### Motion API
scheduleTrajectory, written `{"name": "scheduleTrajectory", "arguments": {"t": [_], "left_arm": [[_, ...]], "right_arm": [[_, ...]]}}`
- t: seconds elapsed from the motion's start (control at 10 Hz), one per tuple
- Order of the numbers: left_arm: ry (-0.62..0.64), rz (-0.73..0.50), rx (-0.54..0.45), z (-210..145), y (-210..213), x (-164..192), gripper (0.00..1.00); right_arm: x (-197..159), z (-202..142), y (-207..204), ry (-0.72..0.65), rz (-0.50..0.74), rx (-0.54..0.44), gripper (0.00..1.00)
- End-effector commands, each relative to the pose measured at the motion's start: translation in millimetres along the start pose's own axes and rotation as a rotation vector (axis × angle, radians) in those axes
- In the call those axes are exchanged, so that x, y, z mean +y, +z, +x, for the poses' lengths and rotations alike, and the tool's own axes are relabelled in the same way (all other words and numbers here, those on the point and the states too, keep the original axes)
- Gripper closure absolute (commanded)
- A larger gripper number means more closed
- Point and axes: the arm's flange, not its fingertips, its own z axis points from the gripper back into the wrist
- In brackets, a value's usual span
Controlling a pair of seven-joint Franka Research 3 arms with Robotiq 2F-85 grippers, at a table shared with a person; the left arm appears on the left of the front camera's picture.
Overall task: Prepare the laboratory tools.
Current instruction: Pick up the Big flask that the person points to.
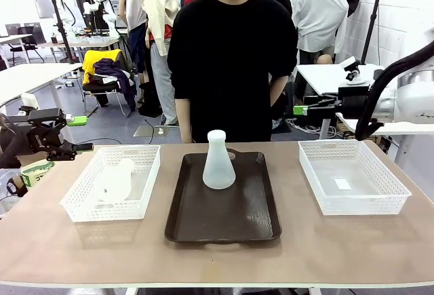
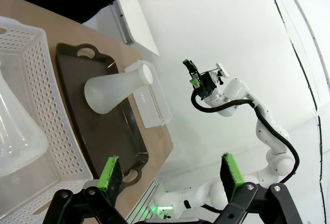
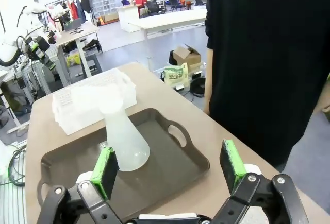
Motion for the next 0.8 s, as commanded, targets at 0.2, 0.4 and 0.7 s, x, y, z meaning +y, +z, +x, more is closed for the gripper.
{"name": "scheduleTrajectory", "arguments": {"t": [0.2, 0.4, 0.7], "left_arm": [[-0.008, -0.025, -0.024, 0, -1, 0, 0.0], [-0.008, -0.025, -0.024, 0, -1, 0, 0.0], [-0.008, -0.025, -0.024, 0, -1, 0, 0.0]], "right_arm": [[-5, -23, -3, -0.024, 0.011, -0.038, 0.0], [-9, -27, -5, -0.033, 0.026, -0.048, 0.0], [-5, -24, -3, -0.042, 0.029, -0.004, 0.0]]}}
